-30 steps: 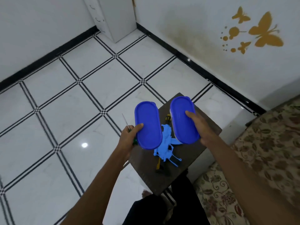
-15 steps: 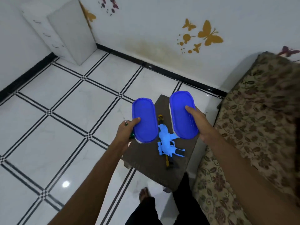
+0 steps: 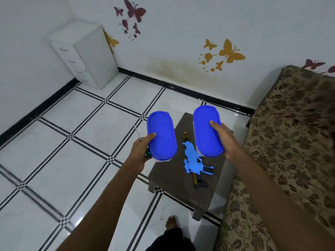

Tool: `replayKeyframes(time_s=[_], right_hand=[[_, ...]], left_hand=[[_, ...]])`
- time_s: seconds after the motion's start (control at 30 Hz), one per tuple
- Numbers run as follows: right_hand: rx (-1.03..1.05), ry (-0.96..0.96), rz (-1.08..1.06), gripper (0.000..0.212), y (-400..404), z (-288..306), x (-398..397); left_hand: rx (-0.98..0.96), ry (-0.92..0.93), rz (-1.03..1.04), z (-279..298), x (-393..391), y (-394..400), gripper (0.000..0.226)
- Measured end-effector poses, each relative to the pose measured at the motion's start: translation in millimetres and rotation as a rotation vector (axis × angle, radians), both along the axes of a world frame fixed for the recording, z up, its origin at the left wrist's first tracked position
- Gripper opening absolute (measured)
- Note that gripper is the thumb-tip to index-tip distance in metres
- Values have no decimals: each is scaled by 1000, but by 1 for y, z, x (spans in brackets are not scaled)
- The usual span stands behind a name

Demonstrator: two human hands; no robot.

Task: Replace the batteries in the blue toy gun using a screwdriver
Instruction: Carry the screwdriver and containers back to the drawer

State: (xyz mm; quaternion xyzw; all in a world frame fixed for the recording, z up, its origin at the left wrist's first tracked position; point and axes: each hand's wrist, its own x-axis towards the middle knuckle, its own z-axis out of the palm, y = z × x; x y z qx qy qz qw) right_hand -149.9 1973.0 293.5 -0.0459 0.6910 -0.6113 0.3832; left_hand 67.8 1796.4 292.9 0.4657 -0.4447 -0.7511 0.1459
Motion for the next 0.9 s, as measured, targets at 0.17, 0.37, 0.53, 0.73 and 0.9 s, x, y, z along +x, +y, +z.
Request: replayKeyframes(time_s=[0.17, 0.37, 0.53, 0.73, 0.9], right_hand=[[-9, -7, 55, 41, -53, 11, 35], [-8, 47, 274, 38, -174, 19, 97], [-30, 36, 392, 29, -301, 24, 166], [-15, -14, 432, 27, -445, 29, 247], [-17, -13, 467, 36, -578, 32, 277]], left_hand=[[-10, -10, 125, 20, 56, -28, 30], [-11, 6, 296, 24, 133, -112, 33], [-26, 9, 411, 27, 214, -210, 34], [-50, -19, 477, 43, 303, -343, 36], [-52, -12, 521, 43, 326, -468, 47]])
